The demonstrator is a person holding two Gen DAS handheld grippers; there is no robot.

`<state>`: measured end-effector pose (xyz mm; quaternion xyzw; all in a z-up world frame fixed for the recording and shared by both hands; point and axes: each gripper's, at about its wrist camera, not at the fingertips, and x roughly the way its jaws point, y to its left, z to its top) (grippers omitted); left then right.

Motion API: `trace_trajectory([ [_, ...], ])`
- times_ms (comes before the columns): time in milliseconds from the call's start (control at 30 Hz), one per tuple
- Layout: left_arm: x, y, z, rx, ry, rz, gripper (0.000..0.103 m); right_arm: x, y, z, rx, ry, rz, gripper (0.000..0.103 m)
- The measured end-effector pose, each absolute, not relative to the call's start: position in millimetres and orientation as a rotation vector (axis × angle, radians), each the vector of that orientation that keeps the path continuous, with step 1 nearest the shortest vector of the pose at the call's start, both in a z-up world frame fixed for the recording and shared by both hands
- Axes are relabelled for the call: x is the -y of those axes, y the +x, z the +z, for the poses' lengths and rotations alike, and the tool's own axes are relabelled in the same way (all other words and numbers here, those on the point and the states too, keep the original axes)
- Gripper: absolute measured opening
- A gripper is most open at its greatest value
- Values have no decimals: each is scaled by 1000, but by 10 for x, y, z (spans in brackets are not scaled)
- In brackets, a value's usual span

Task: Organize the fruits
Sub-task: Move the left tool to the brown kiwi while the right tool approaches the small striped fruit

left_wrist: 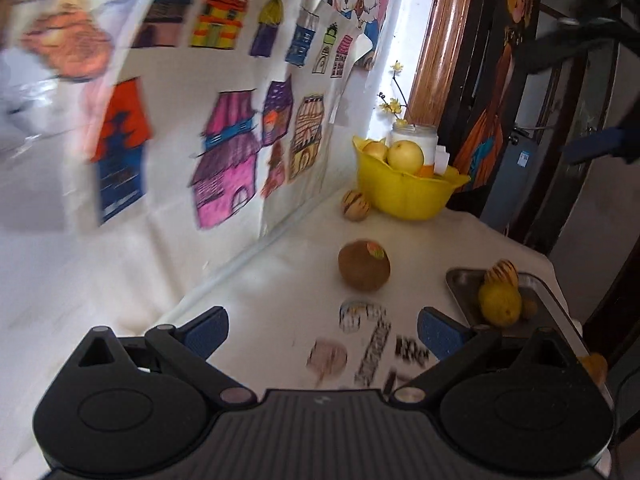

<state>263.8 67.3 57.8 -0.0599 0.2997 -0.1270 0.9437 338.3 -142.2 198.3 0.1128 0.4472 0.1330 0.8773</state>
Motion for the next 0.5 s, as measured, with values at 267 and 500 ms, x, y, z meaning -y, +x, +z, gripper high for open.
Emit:
trace_trajectory([
  [267,-331,3273,295,-620,-165,-249,103,1544,4359,1192,-958,243,380,102],
  [500,-97,3729,39,-687,-205,-216,103,1765,4922,601,-915,334,354,94],
])
